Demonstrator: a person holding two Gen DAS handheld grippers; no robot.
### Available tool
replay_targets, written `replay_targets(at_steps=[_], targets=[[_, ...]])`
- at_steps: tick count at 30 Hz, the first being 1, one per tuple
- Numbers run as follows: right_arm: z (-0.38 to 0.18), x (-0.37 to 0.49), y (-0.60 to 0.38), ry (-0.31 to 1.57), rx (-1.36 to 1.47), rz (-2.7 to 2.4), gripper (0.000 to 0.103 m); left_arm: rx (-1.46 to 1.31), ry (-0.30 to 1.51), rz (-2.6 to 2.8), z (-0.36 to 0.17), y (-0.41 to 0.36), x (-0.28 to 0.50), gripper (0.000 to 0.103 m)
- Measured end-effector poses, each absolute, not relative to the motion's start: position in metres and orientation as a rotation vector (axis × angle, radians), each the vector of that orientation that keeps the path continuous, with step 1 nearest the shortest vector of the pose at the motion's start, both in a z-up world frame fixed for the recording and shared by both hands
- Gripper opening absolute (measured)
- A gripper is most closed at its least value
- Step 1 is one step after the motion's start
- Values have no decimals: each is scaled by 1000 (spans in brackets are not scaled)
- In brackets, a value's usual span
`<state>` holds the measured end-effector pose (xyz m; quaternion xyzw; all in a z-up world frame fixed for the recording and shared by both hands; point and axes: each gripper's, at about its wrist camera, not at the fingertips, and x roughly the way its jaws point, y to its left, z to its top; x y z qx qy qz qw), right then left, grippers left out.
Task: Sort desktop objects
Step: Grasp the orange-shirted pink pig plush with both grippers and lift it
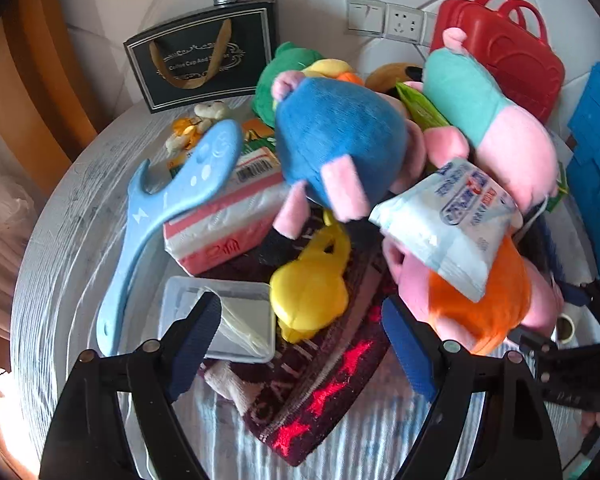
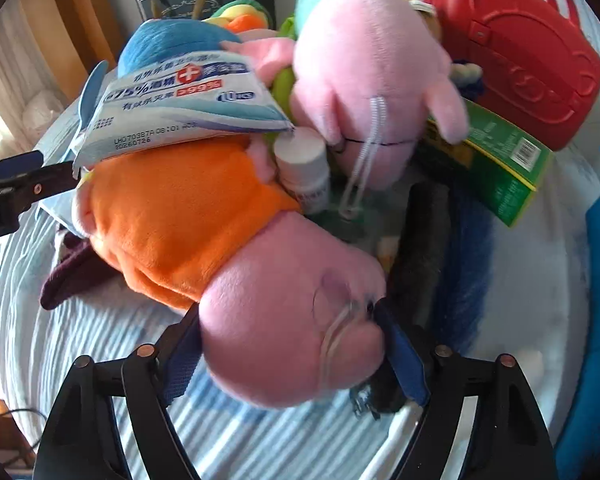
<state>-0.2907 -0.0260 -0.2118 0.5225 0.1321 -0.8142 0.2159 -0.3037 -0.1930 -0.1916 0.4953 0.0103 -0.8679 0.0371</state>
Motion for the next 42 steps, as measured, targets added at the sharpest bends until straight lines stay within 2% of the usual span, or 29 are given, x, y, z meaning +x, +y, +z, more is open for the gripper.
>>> replay_targets(at_steps=[4,8,11,12,17,19,20,21,22,25,28,30,37,38,40,42], targets=[[-222,-283,28,377,1566,-2318,77,1579,-13,-2743,-191,-161,-280,83],[-209,-266,53,218,1537,-2325,77,1670,1,-2783,-195,-132,-265,83],[-194,-256,63,137,1481,-2355,94,1678,-7,-2800,-197,-110,-264,83],[-191,-256,66,124,1470,-2365,96,1678,-1,-2798,-198,-103,-265,83],[-180,-265,77,39,1432,-2377,99,1741,60,-2751,-226,-73,-278,83],[-178,-274,80,-6,1431,-2339,100,1755,71,-2730,-236,-65,-285,93],[-181,-275,78,-12,1434,-2321,100,1749,72,-2723,-240,-63,-287,95],[-183,-281,76,-8,1433,-2305,100,1753,70,-2708,-244,-62,-290,102],[-186,-286,72,1,1435,-2289,100,1755,71,-2695,-249,-61,-292,103],[-198,-298,59,15,1466,-2234,101,1816,110,-2650,-266,-58,-301,103],[-209,-307,47,39,1472,-2180,102,1858,46,-2571,-286,-55,-309,103],[-214,-312,42,39,1465,-2155,103,1813,2,-2602,-287,-53,-308,103],[-218,-314,42,1,1394,-2143,103,1793,19,-2637,-287,-56,-307,103],[-218,-313,43,10,1390,-2151,102,1808,62,-2625,-285,-60,-306,102],[-216,-311,44,28,1396,-2166,93,1821,173,-2639,-275,-69,-300,82],[-212,-310,49,-35,1420,-2139,69,1749,101,-2669,-259,-69,-293,81]])
